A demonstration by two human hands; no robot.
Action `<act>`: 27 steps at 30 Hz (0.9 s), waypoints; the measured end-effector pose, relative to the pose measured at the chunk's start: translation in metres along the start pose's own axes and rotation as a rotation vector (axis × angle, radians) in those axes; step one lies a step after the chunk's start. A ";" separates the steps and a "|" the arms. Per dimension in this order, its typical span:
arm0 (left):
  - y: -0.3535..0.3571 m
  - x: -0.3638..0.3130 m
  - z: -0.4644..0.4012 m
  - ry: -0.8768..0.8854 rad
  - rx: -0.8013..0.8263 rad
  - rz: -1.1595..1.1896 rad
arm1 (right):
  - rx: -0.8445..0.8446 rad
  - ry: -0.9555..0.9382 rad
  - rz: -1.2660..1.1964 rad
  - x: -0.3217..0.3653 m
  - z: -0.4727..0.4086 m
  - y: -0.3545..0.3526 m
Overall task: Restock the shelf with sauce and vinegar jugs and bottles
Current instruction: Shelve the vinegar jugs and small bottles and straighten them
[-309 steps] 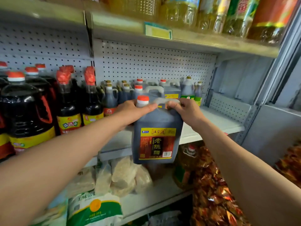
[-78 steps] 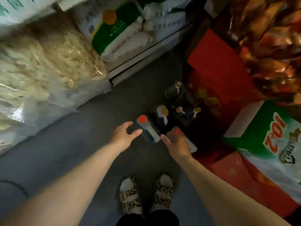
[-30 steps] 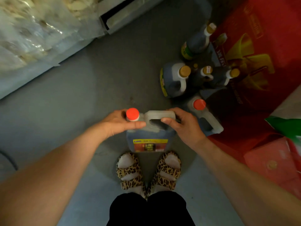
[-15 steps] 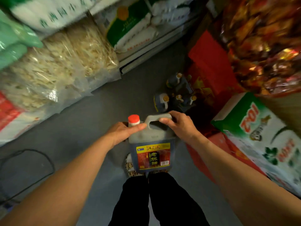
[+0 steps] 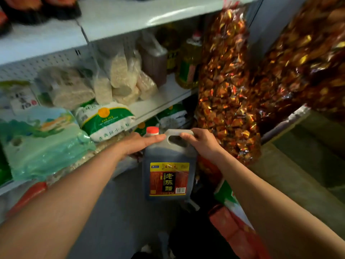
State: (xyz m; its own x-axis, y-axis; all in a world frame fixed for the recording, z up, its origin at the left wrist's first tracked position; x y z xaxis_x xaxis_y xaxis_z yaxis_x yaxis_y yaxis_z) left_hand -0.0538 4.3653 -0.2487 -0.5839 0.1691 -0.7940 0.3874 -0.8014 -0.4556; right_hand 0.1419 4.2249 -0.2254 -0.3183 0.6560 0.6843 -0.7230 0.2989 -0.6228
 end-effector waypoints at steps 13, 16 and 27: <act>-0.105 -0.233 -0.056 0.227 -0.246 -0.032 | -0.167 -0.379 0.033 0.169 -0.080 -0.209; -0.138 -0.274 -0.072 0.260 -0.307 -0.061 | -0.185 -0.449 -0.013 0.206 -0.098 -0.242; -0.241 -0.409 -0.187 0.572 -0.269 -0.079 | -0.414 -0.529 -0.125 0.323 -0.220 -0.349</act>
State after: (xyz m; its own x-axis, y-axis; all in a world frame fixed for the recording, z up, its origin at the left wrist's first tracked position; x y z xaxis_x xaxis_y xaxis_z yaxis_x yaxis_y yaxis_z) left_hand 0.2253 4.5965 0.1106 -0.1734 0.5608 -0.8096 0.5678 -0.6147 -0.5475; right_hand 0.4263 4.4849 0.1292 -0.5802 0.2036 0.7886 -0.5137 0.6599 -0.5484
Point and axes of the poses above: each hand's wrist, its own z-axis away from the middle knuckle, its own y-axis out of the palm, x = y × z, the point moved 7 cm from there along -z, towards the middle knuckle, and after that the axes turned 15 degrees about y, right-handed, at the moved point
